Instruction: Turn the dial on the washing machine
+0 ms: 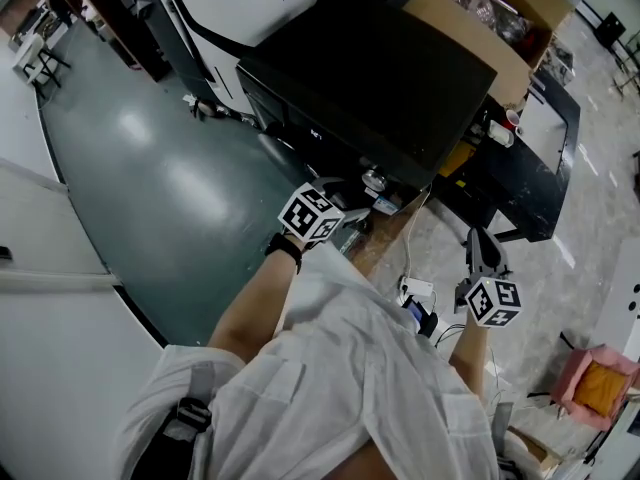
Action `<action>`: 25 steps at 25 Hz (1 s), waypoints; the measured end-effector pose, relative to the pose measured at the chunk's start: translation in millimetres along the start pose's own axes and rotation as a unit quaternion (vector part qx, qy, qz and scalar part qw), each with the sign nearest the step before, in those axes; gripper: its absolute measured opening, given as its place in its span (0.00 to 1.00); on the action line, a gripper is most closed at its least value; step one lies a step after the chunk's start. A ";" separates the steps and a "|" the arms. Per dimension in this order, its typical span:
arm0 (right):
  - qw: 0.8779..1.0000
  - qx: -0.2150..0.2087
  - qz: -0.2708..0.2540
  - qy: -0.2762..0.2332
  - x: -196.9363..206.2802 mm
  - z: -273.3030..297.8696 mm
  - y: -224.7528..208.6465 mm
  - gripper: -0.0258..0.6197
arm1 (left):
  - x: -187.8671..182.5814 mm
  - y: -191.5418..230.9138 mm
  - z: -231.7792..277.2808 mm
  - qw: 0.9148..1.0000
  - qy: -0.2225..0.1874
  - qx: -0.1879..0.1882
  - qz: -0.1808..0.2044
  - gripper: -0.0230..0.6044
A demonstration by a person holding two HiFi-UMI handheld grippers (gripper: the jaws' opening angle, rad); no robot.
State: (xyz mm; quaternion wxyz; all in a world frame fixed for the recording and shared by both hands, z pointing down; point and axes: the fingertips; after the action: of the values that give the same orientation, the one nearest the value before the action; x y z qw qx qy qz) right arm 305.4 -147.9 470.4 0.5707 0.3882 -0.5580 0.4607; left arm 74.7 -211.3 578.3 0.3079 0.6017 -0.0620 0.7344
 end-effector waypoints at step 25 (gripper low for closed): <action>0.999 -0.020 -0.033 -0.026 -20.7 3.6 17.4 0.04 | -75.8 66.7 -244.6 0.941 -0.207 -0.264 0.040 0.09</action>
State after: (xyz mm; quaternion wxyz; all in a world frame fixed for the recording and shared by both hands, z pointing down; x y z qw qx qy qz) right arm 288.8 -148.4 448.8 0.5783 0.4070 -0.5687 0.4201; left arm -160.7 -180.6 461.4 0.4065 0.6346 -0.3397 0.5628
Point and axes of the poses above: the fingertips, and each gripper's own axes: z forward along the fingers, y to its left, x out of its underside, and after that the axes turned 15 degrees about -y, right-handed
